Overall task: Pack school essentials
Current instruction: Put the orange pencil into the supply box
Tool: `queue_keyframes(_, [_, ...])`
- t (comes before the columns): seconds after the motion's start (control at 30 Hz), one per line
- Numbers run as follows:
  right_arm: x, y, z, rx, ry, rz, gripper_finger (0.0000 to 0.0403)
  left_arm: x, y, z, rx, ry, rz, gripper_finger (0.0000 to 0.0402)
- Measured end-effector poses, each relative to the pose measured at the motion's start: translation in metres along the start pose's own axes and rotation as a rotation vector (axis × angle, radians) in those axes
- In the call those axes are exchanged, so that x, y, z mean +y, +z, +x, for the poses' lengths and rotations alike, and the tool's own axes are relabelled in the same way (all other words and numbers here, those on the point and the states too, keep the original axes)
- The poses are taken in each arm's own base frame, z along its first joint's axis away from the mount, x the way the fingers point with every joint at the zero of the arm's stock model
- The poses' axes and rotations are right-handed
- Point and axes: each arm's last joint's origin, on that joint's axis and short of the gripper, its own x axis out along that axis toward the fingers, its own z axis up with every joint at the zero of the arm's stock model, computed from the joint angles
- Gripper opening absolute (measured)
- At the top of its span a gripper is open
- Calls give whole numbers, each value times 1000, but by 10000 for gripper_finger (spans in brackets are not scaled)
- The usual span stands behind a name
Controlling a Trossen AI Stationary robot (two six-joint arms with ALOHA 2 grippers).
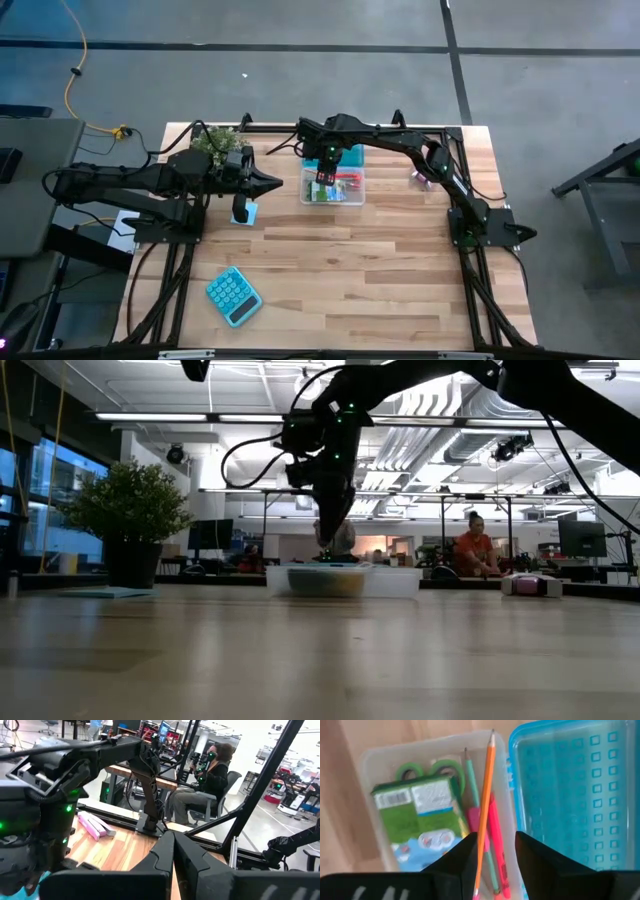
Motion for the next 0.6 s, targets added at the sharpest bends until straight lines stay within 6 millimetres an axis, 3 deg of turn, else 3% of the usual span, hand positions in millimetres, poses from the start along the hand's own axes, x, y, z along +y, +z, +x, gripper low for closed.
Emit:
queue_keyframes(0.23, [0, -2, -11, -26, 96, -1, 124, 0, 0, 0, 5, -9, 2, 0])
queue_keyframes(0.6, [-3, 23, -6, -273, 136, 57, 124, 0, 0, 0, 5, -11, 1, 0])
